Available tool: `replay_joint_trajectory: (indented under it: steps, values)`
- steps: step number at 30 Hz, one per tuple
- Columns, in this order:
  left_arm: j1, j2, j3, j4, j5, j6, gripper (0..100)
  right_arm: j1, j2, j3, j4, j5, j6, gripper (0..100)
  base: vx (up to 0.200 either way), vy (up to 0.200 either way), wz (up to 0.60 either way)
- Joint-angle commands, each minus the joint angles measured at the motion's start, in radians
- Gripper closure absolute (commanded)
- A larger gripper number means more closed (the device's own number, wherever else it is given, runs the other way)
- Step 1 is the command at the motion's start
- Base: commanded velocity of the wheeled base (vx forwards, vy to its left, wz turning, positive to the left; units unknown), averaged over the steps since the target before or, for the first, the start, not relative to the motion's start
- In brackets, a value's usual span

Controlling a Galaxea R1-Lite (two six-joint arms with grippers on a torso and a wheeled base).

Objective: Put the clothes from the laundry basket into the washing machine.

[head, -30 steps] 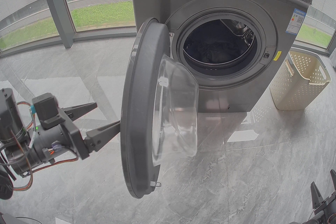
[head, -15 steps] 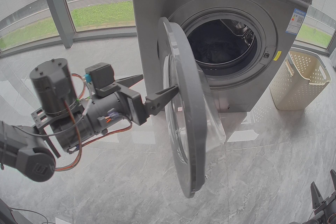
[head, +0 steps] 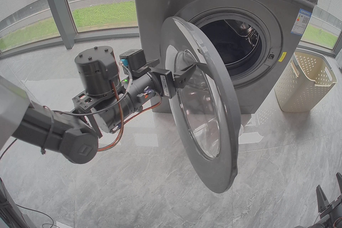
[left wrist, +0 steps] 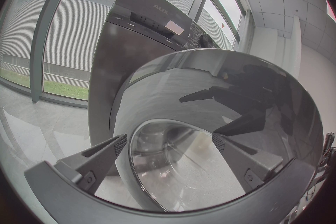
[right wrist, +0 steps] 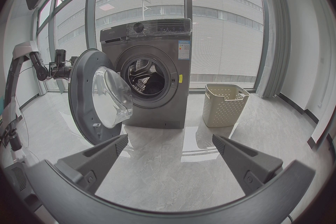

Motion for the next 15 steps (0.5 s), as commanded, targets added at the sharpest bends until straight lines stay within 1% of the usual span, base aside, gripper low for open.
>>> replay_joint_trajectory:
  steps: [1,5,9,10,12,13,14,15]
  values:
    - [-0.002,0.087,-0.075,-0.033,0.018,-0.002,0,0.0,-0.016,0.018,0.0,0.0,0.0,0,0.0,0.0,0.0]
    - [-0.001,0.16,-0.207,-0.042,0.1,-0.003,0,0.0,-0.016,0.016,0.0,0.0,0.0,0,0.0,0.0,0.0]
    - [0.002,0.191,-0.267,-0.04,0.112,-0.006,0,0.0,-0.016,0.016,0.0,0.0,0.0,0,0.0,0.0,0.0]
    - [0.004,0.209,-0.298,-0.037,0.115,-0.011,0,0.0,-0.016,0.016,0.0,0.0,0.0,0,0.0,0.0,0.0]
    - [0.004,0.218,-0.311,-0.037,0.121,-0.012,0,0.0,-0.016,0.016,0.0,0.0,0.0,0,0.0,0.0,0.0]
    - [0.009,0.252,-0.36,-0.036,0.153,-0.016,0,0.0,-0.016,0.016,0.0,0.0,0.0,0,0.0,0.0,0.0]
    - [0.012,0.271,-0.387,-0.036,0.173,-0.016,0,0.0,-0.016,0.016,0.0,0.0,0.0,0,0.0,0.0,0.0]
    - [0.013,0.297,-0.423,-0.037,0.207,-0.019,0,0.0,-0.016,0.016,0.0,0.0,0.0,0,0.0,0.0,0.0]
